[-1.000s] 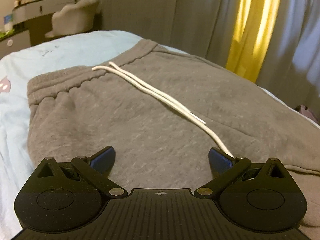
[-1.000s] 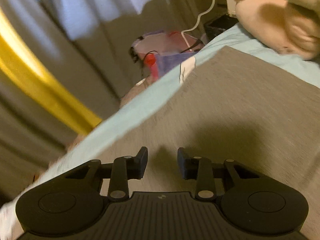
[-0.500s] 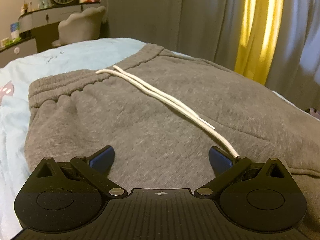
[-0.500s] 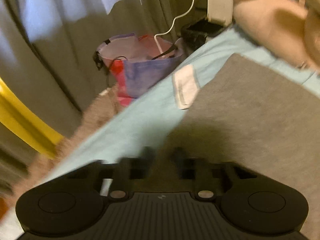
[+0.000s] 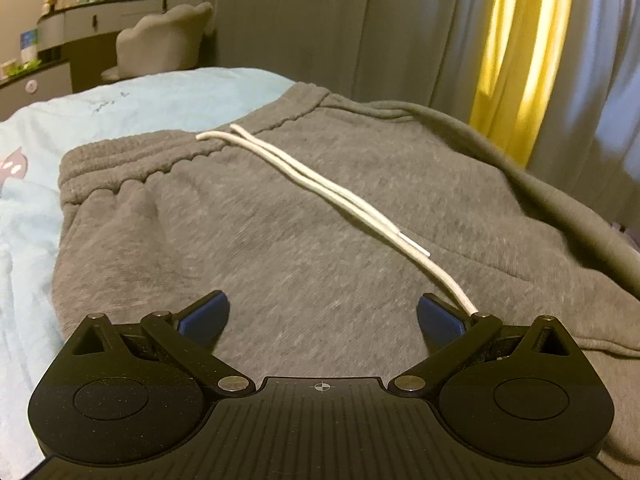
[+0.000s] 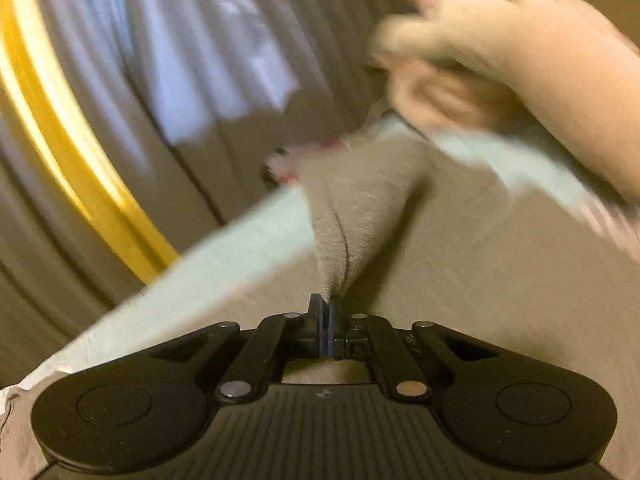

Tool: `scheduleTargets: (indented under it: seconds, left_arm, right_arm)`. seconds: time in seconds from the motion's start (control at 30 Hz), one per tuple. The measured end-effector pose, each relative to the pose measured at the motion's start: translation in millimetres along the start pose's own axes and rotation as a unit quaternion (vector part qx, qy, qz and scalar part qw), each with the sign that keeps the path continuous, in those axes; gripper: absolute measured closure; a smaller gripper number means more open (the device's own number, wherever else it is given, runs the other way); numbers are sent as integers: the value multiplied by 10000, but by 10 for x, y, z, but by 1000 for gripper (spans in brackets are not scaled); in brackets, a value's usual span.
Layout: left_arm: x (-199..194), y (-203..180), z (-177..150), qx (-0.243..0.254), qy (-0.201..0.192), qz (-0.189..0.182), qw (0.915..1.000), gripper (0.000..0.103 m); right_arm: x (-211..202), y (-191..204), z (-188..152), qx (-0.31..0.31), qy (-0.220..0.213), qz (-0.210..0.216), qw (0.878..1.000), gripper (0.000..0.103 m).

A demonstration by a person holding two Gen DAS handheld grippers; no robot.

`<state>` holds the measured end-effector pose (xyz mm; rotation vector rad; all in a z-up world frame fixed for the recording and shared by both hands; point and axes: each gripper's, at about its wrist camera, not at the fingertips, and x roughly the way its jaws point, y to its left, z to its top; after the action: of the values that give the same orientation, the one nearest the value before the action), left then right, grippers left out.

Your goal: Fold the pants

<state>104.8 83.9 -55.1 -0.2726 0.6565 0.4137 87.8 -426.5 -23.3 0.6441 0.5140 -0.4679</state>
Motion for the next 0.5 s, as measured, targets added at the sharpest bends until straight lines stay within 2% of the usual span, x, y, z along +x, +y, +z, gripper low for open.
scheduleTargets:
  seconds: [0.03,0.1,0.13,0.17,0.2,0.23,0.27,0.33,0.4,0.5]
  left_arm:
    - [-18,-2,1,5,32,16,10000,0]
    - [-59,8,9,-33,91,-16,10000,0]
    - [-87,24,18,-81,99,-49,9999,0]
    - [-112,46,24,-146,99,-91,9998,0]
    - [-145,78,39,-259,100,-152,9995,0]
    - [-171,102,56,-349,122,-191,9991,0]
    - [-189,121,88,-436,195,-251,9985,0]
    - [-219,134,208,-542,374,-440,9969,0]
    - [-243,83,414,-520,409,-745,9950,0]
    - [-153,-116,841,-497,435,-1183,9908,0]
  right_arm:
    - [-33,-145,-116,266,26,-175,9995,100]
    - [16,-346,-136,696,114,-596,9957,94]
    - [49,-418,-92,880,199,-446,9949,93]
    - [70,-478,-49,1111,223,-213,9933,80]
    - [85,-531,-14,1304,168,35,9913,58]
    - [108,-545,-5,1317,104,206,9910,49]
    - [159,-513,10,1101,114,169,9937,47]
    - [279,-340,6,133,99,-302,9994,48]
    - [356,-189,-4,-642,22,-478,9968,48]
    - [493,10,-17,-1310,14,-452,9904,49]
